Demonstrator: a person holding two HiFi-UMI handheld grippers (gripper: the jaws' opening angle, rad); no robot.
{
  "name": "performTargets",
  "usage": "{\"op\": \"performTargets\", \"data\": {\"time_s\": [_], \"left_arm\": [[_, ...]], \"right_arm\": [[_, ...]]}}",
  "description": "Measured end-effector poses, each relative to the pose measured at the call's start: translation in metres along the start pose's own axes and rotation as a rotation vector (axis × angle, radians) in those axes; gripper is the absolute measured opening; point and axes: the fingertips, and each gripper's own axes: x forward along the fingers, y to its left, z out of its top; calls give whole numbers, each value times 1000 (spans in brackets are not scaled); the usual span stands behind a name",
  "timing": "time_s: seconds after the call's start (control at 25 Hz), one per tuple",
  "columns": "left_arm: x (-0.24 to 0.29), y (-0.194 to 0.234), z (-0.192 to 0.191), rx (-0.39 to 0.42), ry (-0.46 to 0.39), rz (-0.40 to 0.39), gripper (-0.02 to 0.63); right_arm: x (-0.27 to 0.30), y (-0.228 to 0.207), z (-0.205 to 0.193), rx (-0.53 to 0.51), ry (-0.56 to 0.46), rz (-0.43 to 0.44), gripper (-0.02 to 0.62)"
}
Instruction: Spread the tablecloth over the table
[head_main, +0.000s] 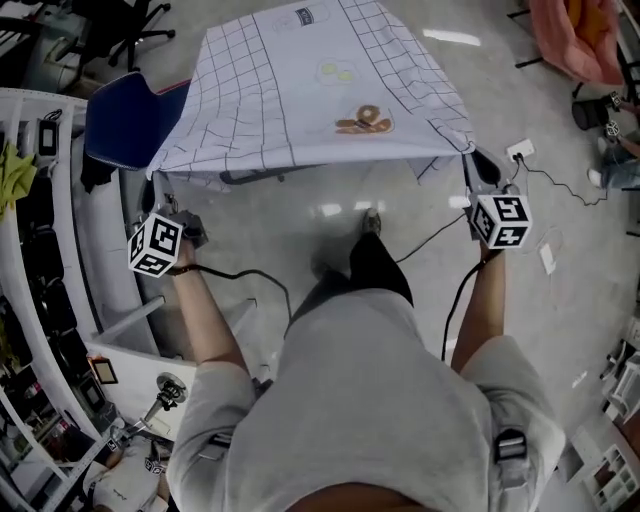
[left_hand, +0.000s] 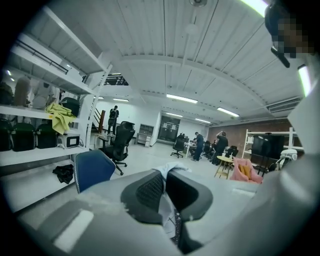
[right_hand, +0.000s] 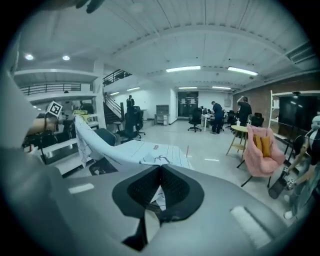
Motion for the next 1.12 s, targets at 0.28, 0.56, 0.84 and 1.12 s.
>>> {"op": "performTargets", "data": {"time_s": [0.28, 0.56, 0.84, 1.12], "left_arm": [[-45, 53, -22, -10, 10, -2, 26], [-35, 71, -6, -75, 59, 14, 26], [-37, 62, -34, -93, 86, -12, 26], [-29, 57, -36, -57, 131, -5, 26]], "right_arm": [[-2, 31, 62, -26, -82, -48, 8], [16, 48, 49, 3, 210, 56, 8], [-13, 63, -10, -39, 365, 83, 8], [-12, 60, -26, -34, 401, 30, 8]]}}
